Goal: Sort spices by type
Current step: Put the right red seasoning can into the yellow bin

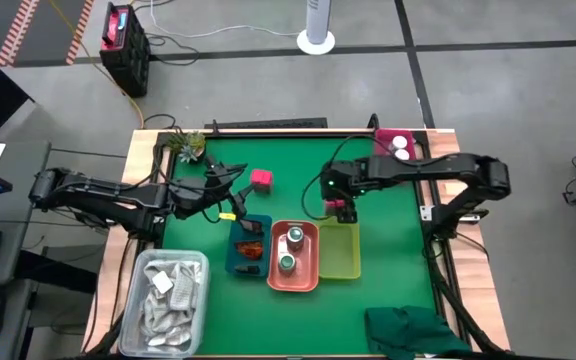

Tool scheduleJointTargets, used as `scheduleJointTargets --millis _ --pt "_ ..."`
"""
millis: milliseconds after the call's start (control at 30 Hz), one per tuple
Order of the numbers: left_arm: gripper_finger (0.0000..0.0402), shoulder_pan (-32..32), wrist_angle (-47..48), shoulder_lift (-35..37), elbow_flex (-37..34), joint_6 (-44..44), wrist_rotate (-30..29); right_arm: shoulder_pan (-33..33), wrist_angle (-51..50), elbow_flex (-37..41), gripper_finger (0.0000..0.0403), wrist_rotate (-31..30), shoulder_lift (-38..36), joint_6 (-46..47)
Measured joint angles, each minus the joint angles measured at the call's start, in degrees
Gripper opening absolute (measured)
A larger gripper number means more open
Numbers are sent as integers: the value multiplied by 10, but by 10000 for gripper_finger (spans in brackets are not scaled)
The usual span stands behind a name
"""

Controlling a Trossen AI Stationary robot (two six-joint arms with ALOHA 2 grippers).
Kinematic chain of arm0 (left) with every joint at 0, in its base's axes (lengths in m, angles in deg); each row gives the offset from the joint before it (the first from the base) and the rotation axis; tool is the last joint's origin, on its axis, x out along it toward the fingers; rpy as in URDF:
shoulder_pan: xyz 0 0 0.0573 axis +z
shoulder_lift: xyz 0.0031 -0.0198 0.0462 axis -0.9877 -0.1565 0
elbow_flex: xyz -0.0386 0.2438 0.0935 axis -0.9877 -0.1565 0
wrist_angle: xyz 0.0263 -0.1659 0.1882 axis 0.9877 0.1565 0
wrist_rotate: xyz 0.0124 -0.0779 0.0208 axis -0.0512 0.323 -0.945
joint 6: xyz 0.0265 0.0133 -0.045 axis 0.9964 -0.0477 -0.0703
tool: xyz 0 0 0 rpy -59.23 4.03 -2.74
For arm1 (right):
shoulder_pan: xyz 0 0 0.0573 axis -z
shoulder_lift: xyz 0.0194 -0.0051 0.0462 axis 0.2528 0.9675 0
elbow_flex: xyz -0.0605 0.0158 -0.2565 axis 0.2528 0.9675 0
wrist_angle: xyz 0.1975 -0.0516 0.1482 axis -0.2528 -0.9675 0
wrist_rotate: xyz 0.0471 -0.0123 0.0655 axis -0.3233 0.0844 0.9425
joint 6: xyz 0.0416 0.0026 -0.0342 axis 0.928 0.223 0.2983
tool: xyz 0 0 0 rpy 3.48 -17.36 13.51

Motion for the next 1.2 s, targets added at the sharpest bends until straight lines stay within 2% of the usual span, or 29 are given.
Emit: scheduleJointTargets --millis 300,467,667,800,1033,1200 --pt "256 0 1 0 0 -1 3 39 -22 -11 389 7 55 -19" --pt "256 0 1 0 0 1 4 58 -23 -11 390 37 75 -28" --pt "256 0 1 0 0 1 4 60 -12 -11 375 37 115 -49" --pt "256 0 1 0 0 1 4 53 2 -11 338 37 140 -60" --pt "256 -1 1 0 0 3 4 55 4 -11 222 36 148 -60" --pt "256 -1 1 0 0 3 4 61 -22 -19 219 36 146 -58"
